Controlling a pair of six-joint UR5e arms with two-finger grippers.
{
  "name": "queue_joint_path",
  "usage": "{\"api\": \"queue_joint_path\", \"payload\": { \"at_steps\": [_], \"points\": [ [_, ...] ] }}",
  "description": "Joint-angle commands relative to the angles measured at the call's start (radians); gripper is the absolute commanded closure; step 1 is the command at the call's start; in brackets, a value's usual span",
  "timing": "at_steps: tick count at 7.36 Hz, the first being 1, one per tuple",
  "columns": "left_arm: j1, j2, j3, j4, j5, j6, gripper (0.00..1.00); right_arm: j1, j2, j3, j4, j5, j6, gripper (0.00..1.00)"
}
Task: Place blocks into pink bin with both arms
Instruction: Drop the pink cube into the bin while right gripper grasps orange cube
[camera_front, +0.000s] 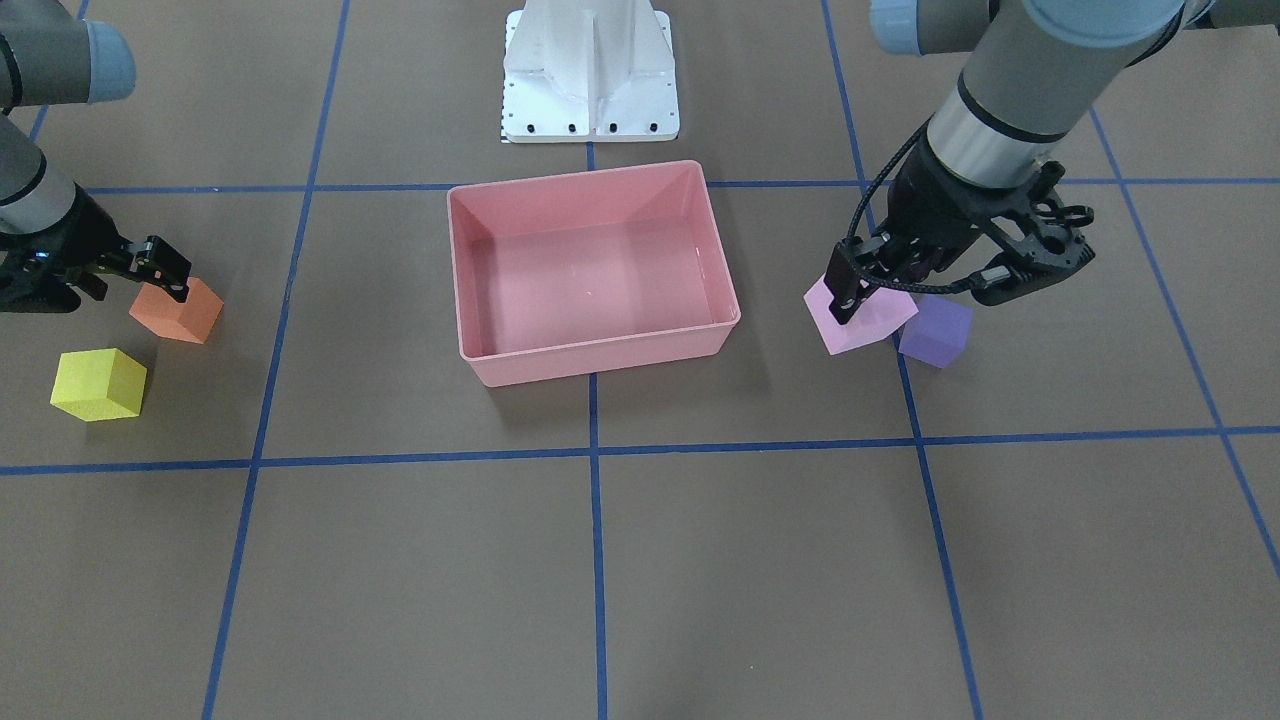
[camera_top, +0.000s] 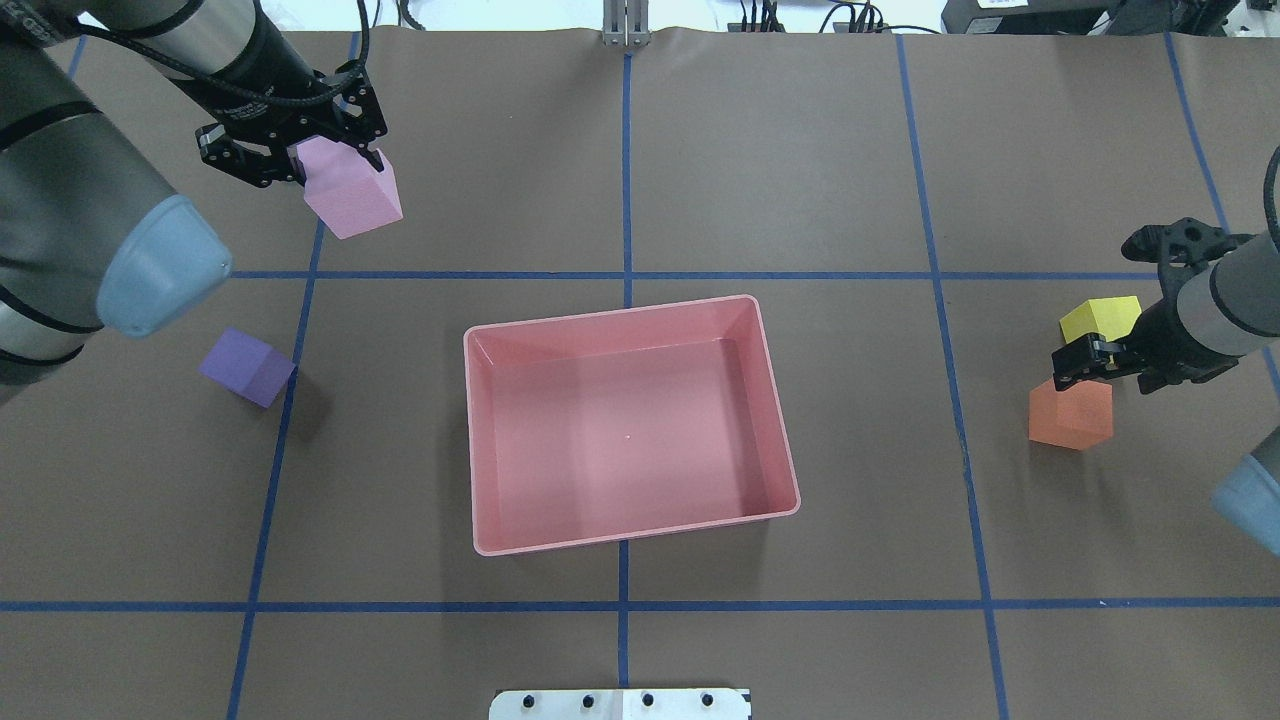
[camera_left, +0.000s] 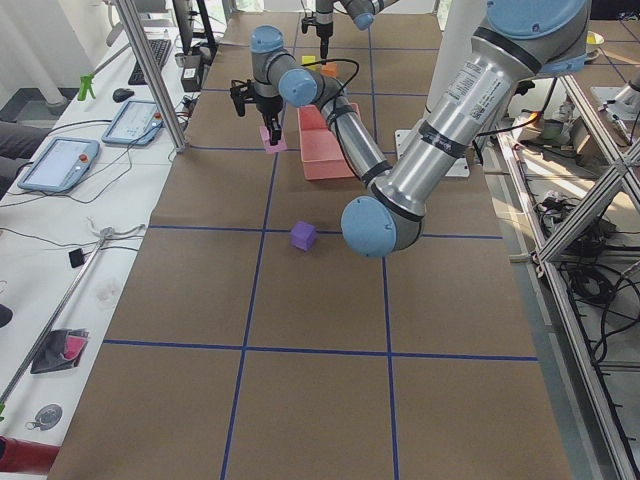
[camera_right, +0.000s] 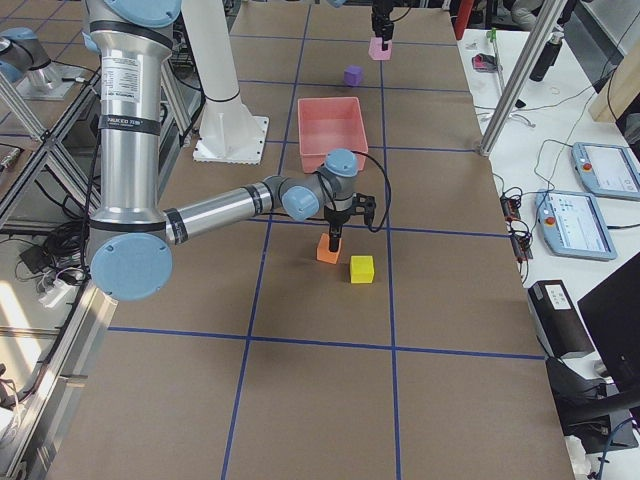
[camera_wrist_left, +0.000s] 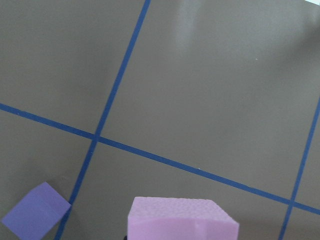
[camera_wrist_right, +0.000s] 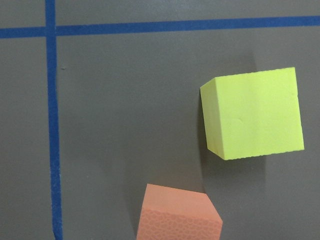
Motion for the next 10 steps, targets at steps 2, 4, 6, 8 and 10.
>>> {"api": "queue_joint_path", "payload": {
  "at_steps": [2, 4, 6, 8, 10],
  "points": [
    [0.135, -0.072, -0.004, 0.0, 0.1, -0.158, 1.0, -0.023, 0.007, -0.026, 0.002, 0.001, 0.005, 0.0],
    [0.194, -0.071, -0.026, 0.0, 0.145, -0.211, 1.0, -0.026, 0.017, -0.04, 0.002, 0.004, 0.005, 0.0],
    [0.206, -0.083, -0.026, 0.0, 0.15, -0.213, 1.0, -0.043, 0.039, -0.069, 0.0, 0.002, 0.006, 0.0],
    [0.307, -0.129, -0.023, 0.0, 0.163, -0.332, 1.0, -0.043, 0.045, -0.077, 0.002, 0.004, 0.011, 0.0],
    [0.405, -0.143, -0.014, 0.0, 0.253, -0.398, 0.96, -0.043, 0.045, -0.075, 0.002, 0.008, 0.011, 0.02]
  ]
}}
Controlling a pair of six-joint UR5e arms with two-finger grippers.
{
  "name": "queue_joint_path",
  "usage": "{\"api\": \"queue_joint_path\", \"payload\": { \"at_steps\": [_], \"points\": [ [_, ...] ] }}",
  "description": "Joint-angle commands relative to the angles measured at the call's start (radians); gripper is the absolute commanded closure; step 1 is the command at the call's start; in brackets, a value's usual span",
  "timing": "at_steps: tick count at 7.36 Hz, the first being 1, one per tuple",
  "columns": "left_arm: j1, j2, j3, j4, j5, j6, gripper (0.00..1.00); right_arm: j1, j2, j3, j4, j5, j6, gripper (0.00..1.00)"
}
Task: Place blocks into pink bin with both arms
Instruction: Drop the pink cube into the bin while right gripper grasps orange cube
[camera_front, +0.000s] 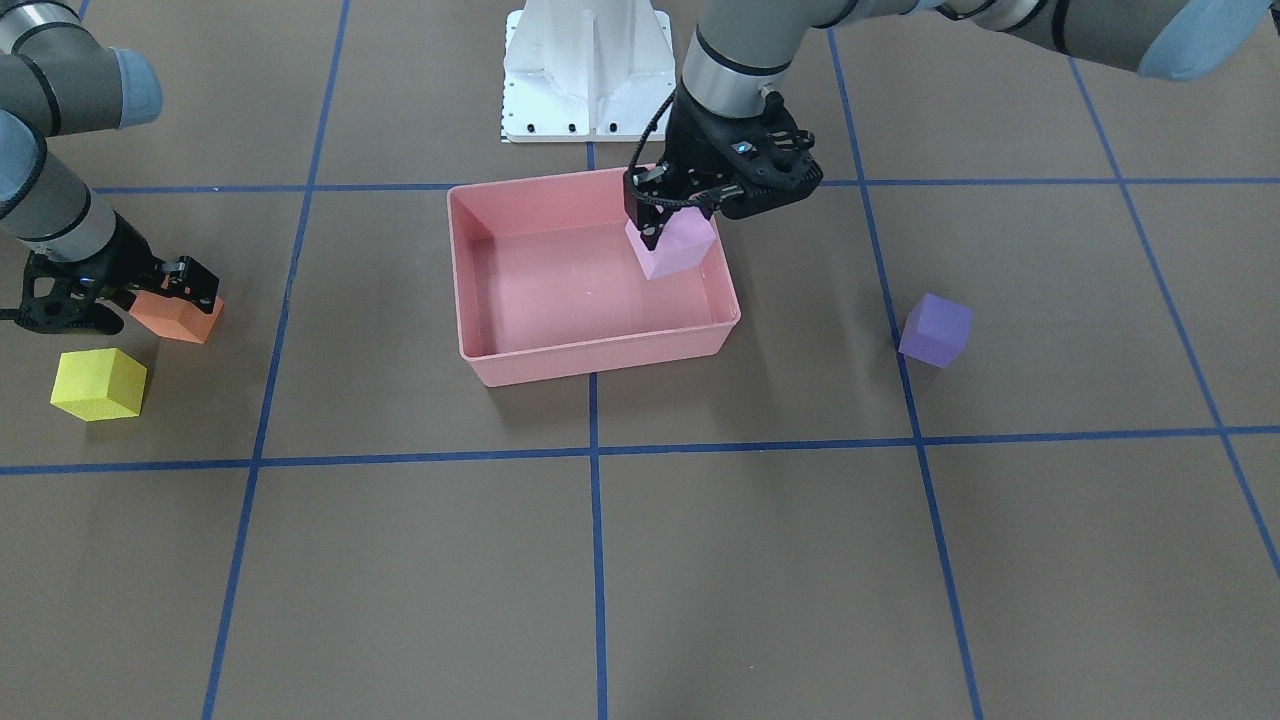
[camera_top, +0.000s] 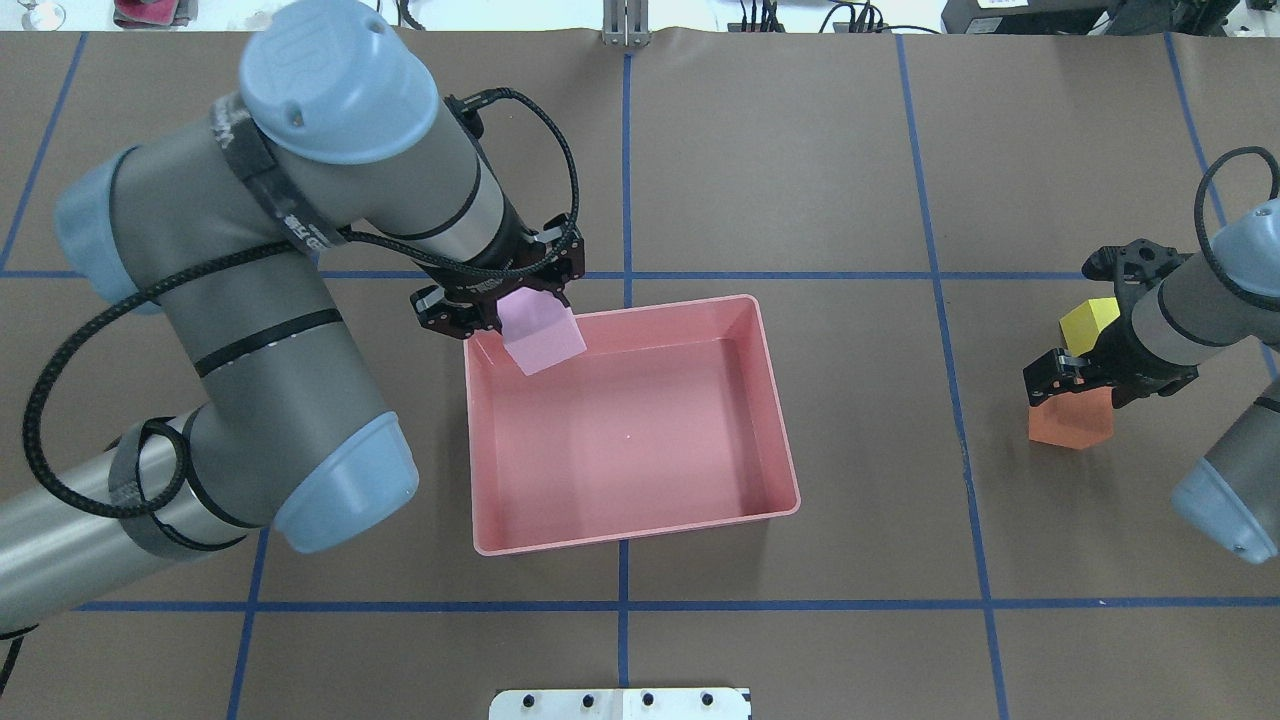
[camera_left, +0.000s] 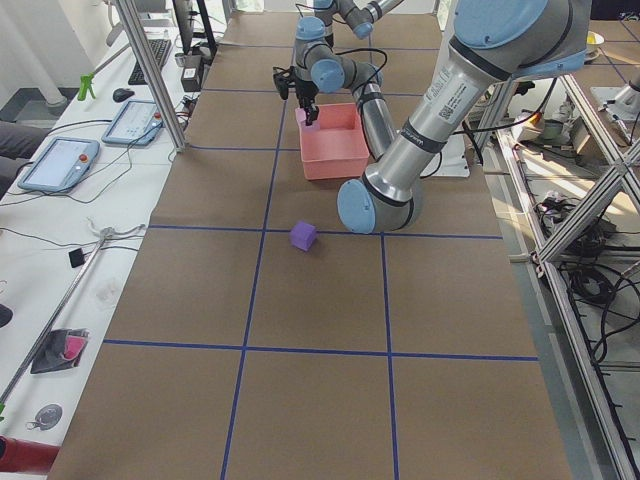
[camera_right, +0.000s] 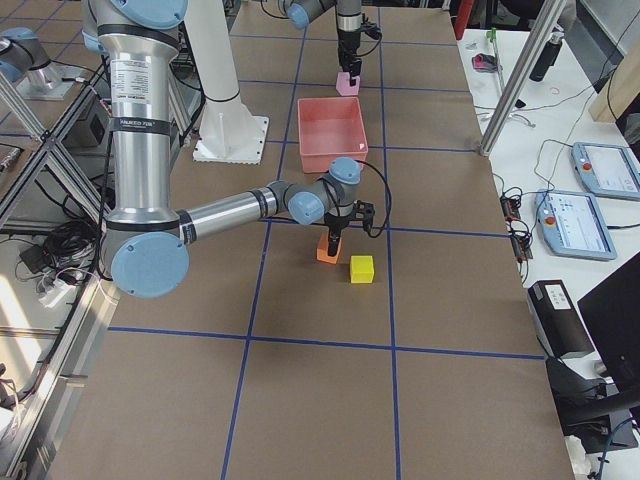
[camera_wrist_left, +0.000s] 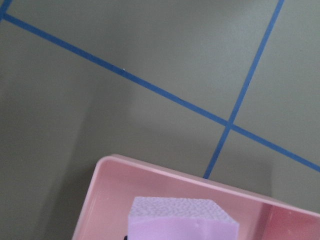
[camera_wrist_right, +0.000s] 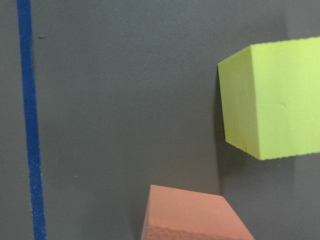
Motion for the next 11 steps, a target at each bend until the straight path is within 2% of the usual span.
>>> {"api": "queue_joint_path", "payload": {
  "at_steps": [1, 2, 3, 4, 6, 7, 8, 10, 11],
  "points": [
    [0.091, -0.01, 0.021, -0.002, 0.091, -0.052, 0.2, 0.0, 0.001, -0.003, -0.001, 0.002, 0.001, 0.16],
    [0.099, -0.01, 0.021, -0.001, 0.096, -0.053, 0.0, 0.0, 0.001, -0.004, -0.001, 0.004, 0.003, 0.63],
    [0.1, -0.016, 0.021, -0.002, 0.097, -0.053, 0.0, 0.0, 0.001, 0.002, -0.003, 0.013, 0.003, 1.0],
    [0.099, -0.018, 0.021, -0.002, 0.096, -0.052, 0.0, 0.001, 0.005, 0.01, 0.0, 0.039, 0.0, 1.0],
    [0.096, -0.017, 0.012, -0.002, 0.096, -0.038, 0.0, 0.042, 0.014, 0.084, -0.012, 0.083, 0.004, 1.0],
    [0.09, -0.009, 0.006, -0.002, 0.096, -0.012, 0.0, 0.107, 0.028, 0.115, -0.021, 0.163, 0.003, 1.0],
    [0.073, 0.022, -0.043, 0.005, 0.085, 0.113, 0.0, 0.168, 0.068, 0.12, -0.027, 0.244, 0.003, 1.0],
    [0.033, 0.179, -0.184, 0.058, 0.082, 0.337, 0.0, 0.198, 0.172, 0.131, -0.068, 0.32, 0.05, 1.0],
    [-0.025, 0.272, -0.227, 0.058, 0.011, 0.471, 0.0, 0.187, 0.273, 0.138, -0.148, 0.318, 0.073, 1.0]
  ]
}}
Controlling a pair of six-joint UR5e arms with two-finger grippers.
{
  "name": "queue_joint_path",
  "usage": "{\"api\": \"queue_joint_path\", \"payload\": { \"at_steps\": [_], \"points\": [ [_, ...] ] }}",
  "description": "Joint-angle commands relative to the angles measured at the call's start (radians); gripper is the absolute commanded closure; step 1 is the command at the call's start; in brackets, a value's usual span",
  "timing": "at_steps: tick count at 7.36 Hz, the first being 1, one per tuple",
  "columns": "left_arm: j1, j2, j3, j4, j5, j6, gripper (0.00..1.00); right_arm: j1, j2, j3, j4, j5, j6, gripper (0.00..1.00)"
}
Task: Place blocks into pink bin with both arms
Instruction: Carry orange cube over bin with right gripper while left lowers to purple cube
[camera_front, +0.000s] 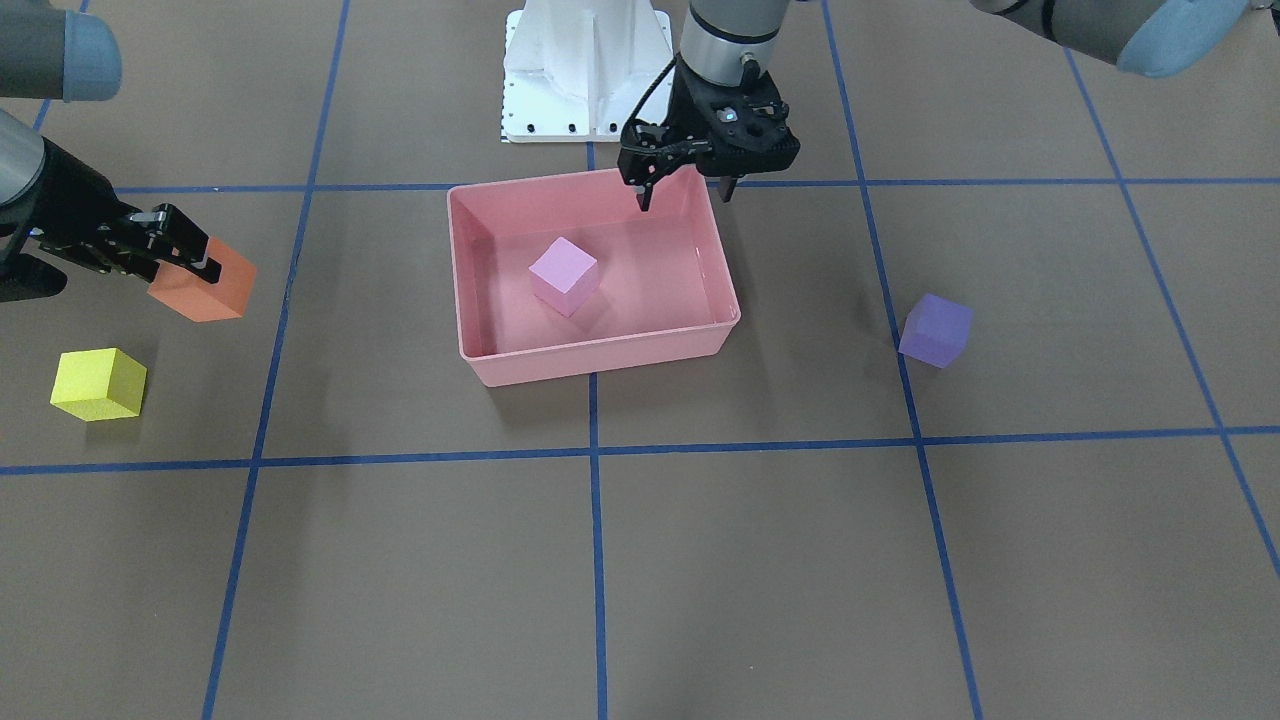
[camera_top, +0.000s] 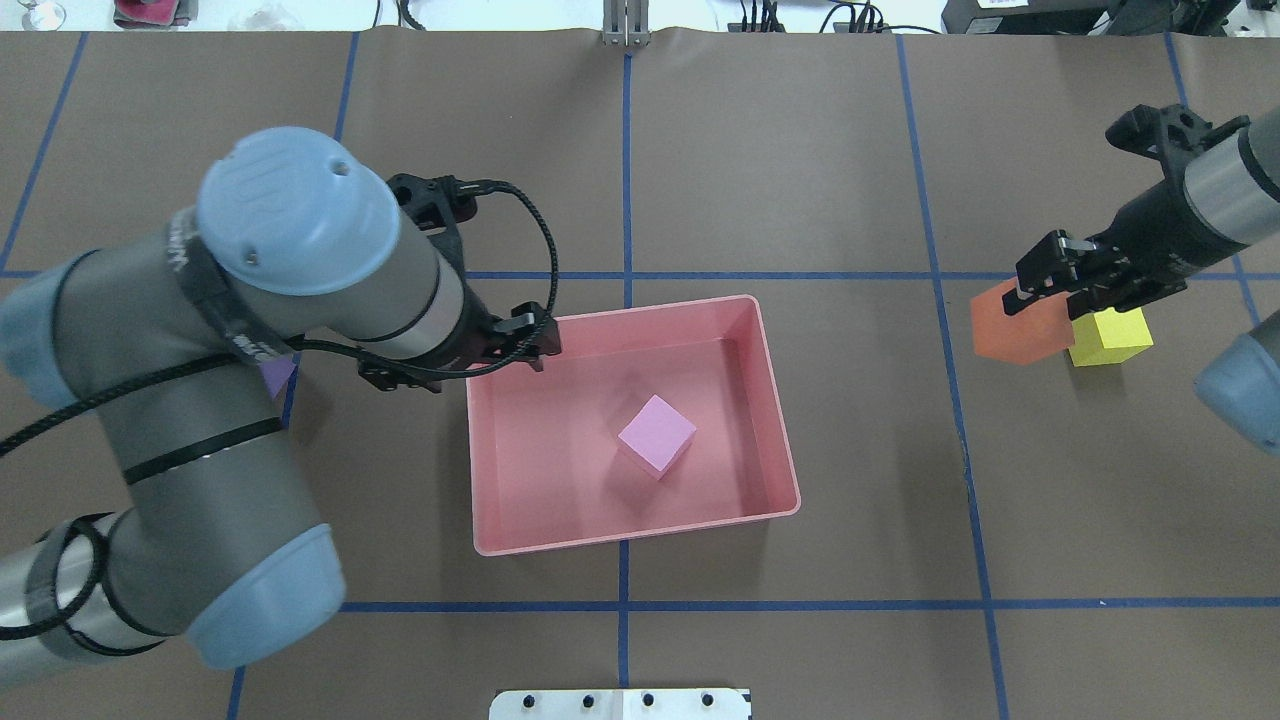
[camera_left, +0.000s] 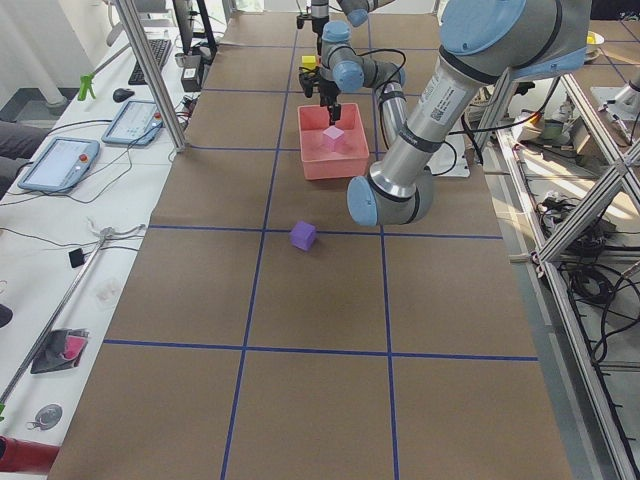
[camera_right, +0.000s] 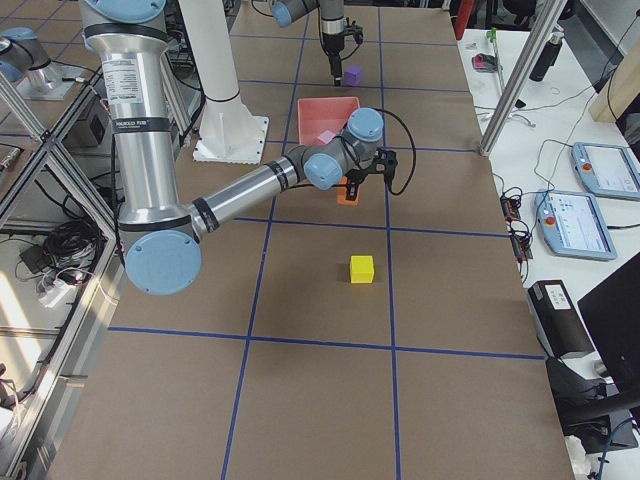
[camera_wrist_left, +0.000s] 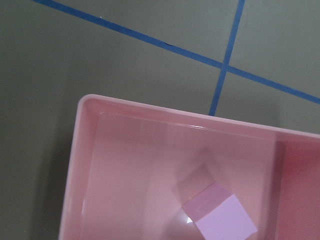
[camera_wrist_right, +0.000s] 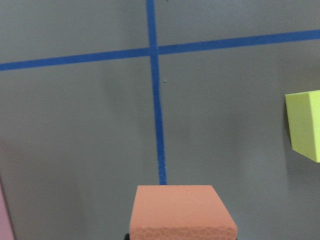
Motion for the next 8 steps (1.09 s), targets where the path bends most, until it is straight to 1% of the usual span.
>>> {"api": "queue_joint_path", "payload": {
  "at_steps": [1, 2, 3, 4, 5, 6, 8],
  "points": [
    [-0.1, 0.179, -0.081, 0.002, -0.101, 0.207, 0.0, -0.024, 0.216, 0.031, -0.205, 0.008, 0.058, 1.0],
    [-0.12, 0.283, -0.114, -0.036, -0.093, 0.319, 0.0, -0.05, 0.322, 0.043, -0.317, -0.017, 0.093, 1.0],
    [-0.138, 0.331, -0.109, -0.1, -0.093, 0.332, 0.0, -0.104, 0.375, 0.059, -0.353, -0.073, 0.148, 1.0],
    [-0.161, 0.336, -0.099, -0.104, -0.093, 0.329, 0.0, -0.159, 0.409, 0.071, -0.355, -0.14, 0.196, 1.0],
    [-0.193, 0.338, -0.075, -0.107, -0.09, 0.42, 0.0, -0.201, 0.424, 0.079, -0.355, -0.188, 0.22, 1.0],
    [-0.204, 0.333, -0.035, -0.105, -0.093, 0.611, 0.0, -0.239, 0.435, 0.086, -0.355, -0.225, 0.236, 1.0],
    [-0.261, 0.353, -0.01, -0.108, -0.103, 0.84, 0.0, -0.381, 0.458, 0.099, -0.357, -0.409, 0.269, 1.0]
  ]
}}
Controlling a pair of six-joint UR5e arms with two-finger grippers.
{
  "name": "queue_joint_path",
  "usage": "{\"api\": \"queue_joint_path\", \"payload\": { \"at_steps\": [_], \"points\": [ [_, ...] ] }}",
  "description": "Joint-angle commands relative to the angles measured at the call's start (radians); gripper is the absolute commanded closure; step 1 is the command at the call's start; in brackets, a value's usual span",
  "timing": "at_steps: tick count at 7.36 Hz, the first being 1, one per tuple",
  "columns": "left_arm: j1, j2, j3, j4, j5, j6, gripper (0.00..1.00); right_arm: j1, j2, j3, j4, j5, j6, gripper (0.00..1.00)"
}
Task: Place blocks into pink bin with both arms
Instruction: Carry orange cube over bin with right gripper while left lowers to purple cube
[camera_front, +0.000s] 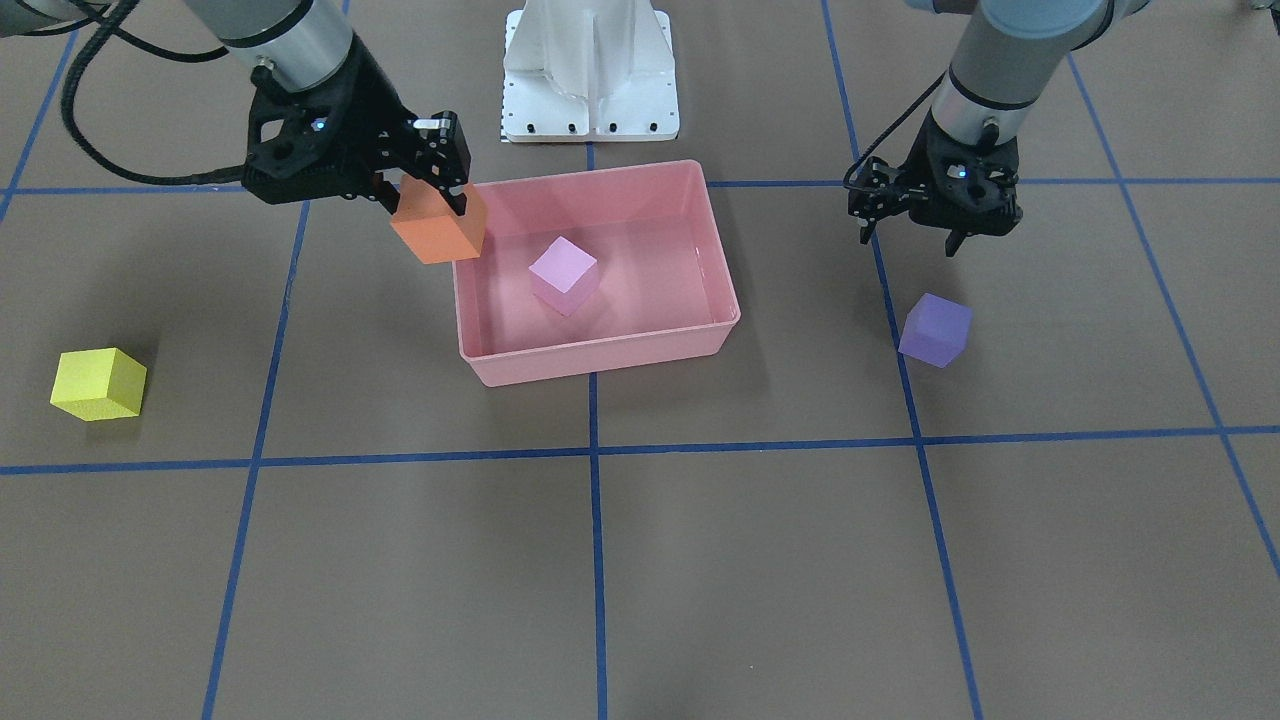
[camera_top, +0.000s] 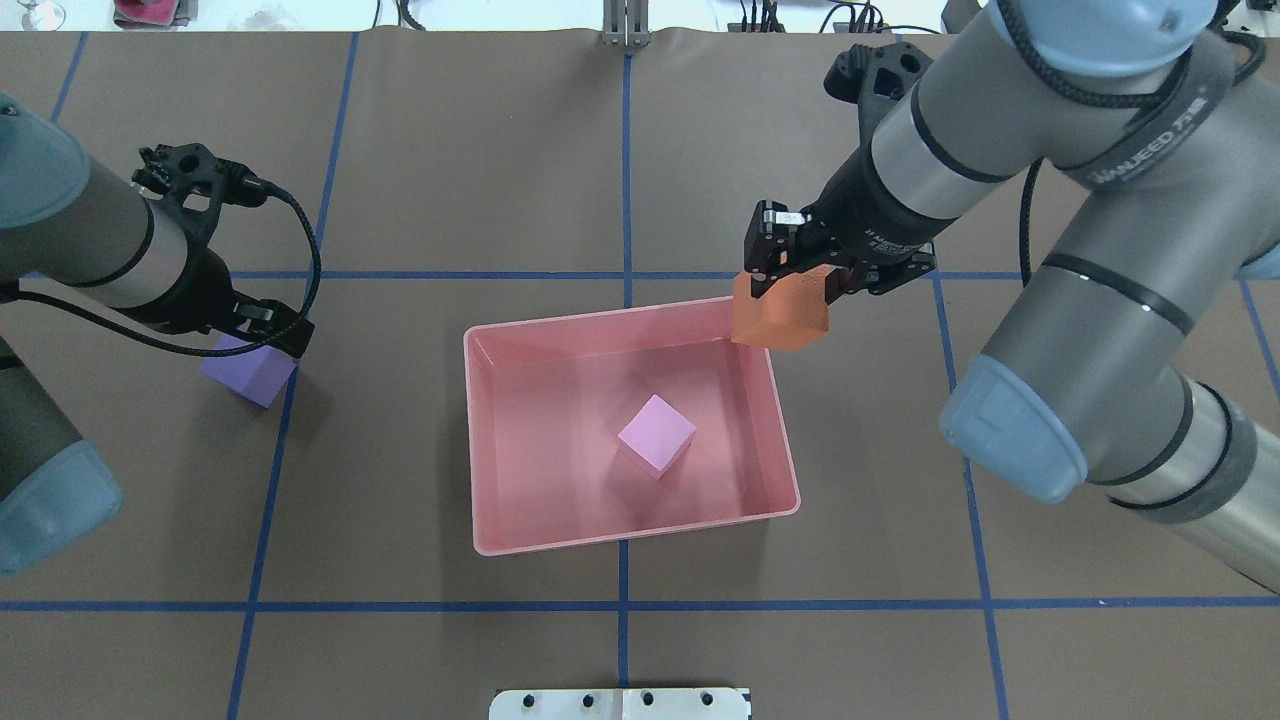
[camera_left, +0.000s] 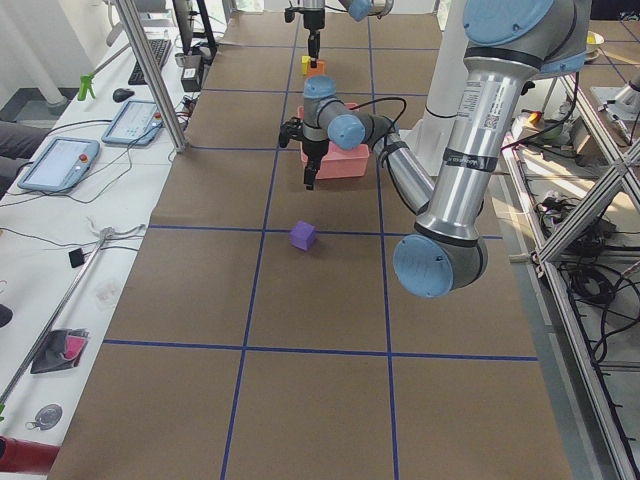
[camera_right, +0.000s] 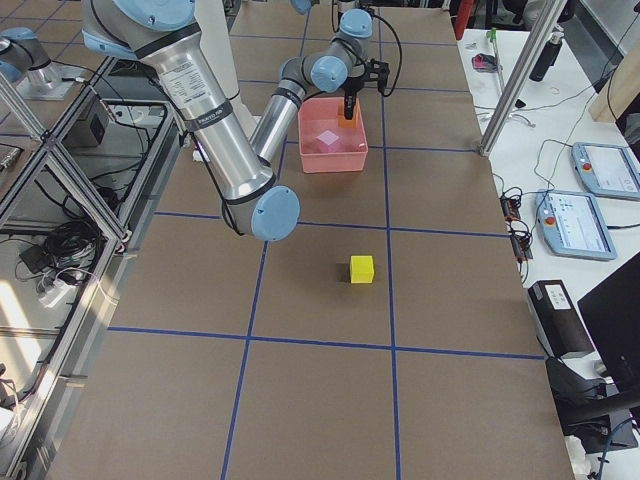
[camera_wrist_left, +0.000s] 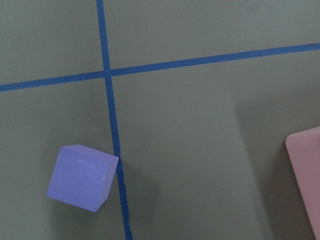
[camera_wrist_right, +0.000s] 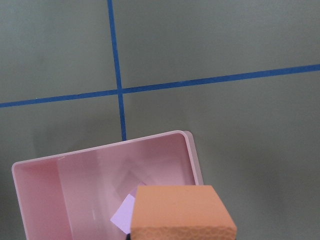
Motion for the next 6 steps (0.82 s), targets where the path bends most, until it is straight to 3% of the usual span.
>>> {"api": "queue_joint_path", "payload": {
  "at_steps": [1, 4, 6],
  "points": [
    [-0.041, 0.024, 0.029, -0.019, -0.008, 0.183, 0.0, -0.119, 0.03, -0.005, -0.002, -0.145, 0.027, 1.0],
    [-0.036, 0.044, 0.225, -0.327, -0.008, 0.029, 0.0, -0.153, 0.148, -0.057, -0.103, -0.189, 0.027, 1.0],
    [-0.035, 0.044, 0.291, -0.395, -0.009, 0.028, 0.0, -0.176, 0.152, -0.06, -0.101, -0.205, 0.027, 1.0]
  ]
}}
